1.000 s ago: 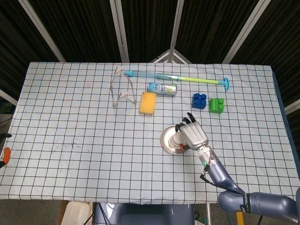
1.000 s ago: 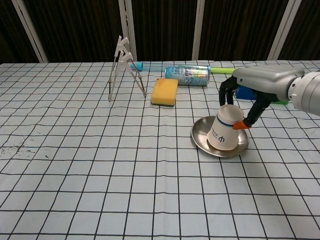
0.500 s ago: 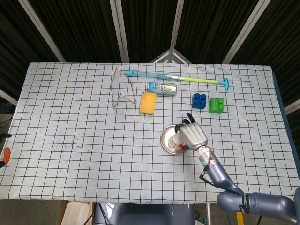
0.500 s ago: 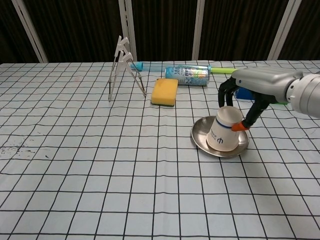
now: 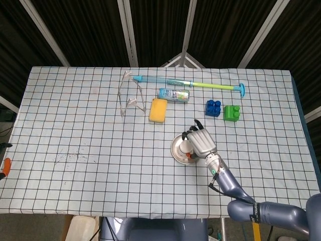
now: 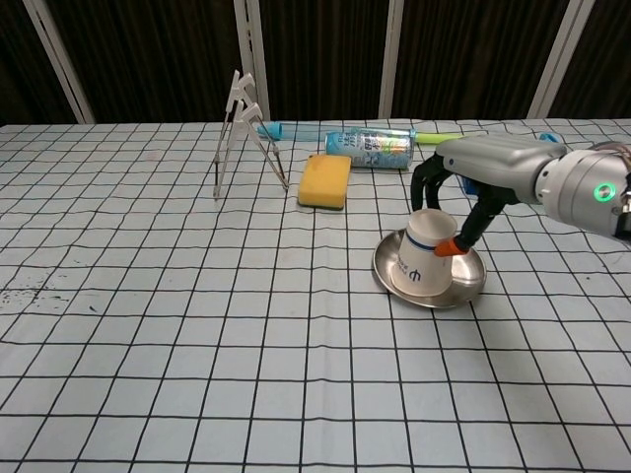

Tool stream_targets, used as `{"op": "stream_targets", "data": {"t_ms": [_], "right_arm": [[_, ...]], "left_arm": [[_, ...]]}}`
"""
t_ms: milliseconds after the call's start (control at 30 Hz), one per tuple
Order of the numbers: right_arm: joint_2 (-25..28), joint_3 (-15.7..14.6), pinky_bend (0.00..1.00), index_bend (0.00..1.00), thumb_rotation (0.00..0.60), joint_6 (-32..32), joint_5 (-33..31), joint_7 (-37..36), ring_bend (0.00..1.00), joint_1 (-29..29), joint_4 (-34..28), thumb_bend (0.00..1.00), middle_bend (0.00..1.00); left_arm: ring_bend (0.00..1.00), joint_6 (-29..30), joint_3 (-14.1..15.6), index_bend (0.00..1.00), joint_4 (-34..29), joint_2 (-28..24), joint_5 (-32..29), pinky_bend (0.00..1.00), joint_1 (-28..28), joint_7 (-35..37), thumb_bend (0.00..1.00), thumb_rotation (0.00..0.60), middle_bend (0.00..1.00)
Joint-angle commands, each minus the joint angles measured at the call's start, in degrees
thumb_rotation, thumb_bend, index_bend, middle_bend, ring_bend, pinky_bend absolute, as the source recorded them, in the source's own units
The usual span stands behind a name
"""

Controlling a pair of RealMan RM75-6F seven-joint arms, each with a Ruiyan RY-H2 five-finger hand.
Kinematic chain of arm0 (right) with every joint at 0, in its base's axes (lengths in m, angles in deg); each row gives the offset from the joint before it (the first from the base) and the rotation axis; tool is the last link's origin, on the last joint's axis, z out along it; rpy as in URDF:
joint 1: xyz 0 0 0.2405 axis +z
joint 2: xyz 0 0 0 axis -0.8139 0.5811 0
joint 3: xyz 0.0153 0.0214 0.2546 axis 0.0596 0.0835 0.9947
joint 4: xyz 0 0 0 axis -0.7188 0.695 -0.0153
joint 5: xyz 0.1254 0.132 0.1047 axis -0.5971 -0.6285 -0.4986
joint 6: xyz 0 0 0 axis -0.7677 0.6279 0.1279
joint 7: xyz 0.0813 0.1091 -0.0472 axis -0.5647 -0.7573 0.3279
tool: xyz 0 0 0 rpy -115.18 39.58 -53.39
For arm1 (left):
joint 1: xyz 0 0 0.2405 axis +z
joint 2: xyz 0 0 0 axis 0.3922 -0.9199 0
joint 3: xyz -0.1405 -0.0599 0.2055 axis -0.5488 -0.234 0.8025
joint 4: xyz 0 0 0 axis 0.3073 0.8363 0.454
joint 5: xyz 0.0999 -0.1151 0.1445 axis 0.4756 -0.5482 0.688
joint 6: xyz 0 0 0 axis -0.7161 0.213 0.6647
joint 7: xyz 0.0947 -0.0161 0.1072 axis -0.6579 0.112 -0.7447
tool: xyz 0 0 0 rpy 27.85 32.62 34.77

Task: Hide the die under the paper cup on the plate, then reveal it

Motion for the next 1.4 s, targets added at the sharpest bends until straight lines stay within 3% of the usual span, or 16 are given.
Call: {"op": "stream_targets", "data": {"t_ms": [33, 400, 933, 1400], "right_arm": [[-1.46, 0.59, 0.0, 0.53, 0.6, -1.45, -0.53, -1.18, 0.25, 0.76, 2.73, 0.33, 0.5], [-2.9, 1.68, 0.0, 0.53, 0.6, -1.86, 1.03, -3.97, 0.25, 1.23, 7.33, 0.33, 0.5], [-0.84, 0.93, 0.0, 0.53, 0.6, -1.04, 3.26, -6.16, 0.25, -0.45, 8.27, 0.34, 0.5], [3.04, -2.19, 0.0, 0.53, 0.6, 0.1, 6.92, -7.51, 0.25, -3.51, 2.33, 0.34, 0.5]], "left_arm": [[0.0, -0.06, -0.05, 0.31, 0.07, -0.03, -0.11, 0.12, 0.0, 0.14, 0.7, 0.6, 0.0], [0.0, -0.31, 0.05, 0.31, 0.07, 0.12, -0.11, 0.12, -0.14, -0.34, 0.7, 0.6, 0.0], [0.0, -0.56, 0.12, 0.32, -0.06, 0.29, -0.19, 0.12, -0.29, -1.0, 0.7, 0.6, 0.0], [0.0, -0.38, 0.16, 0.32, -0.31, 0.36, -0.13, 0.12, -0.26, -1.44, 0.7, 0.6, 0.0]]}}
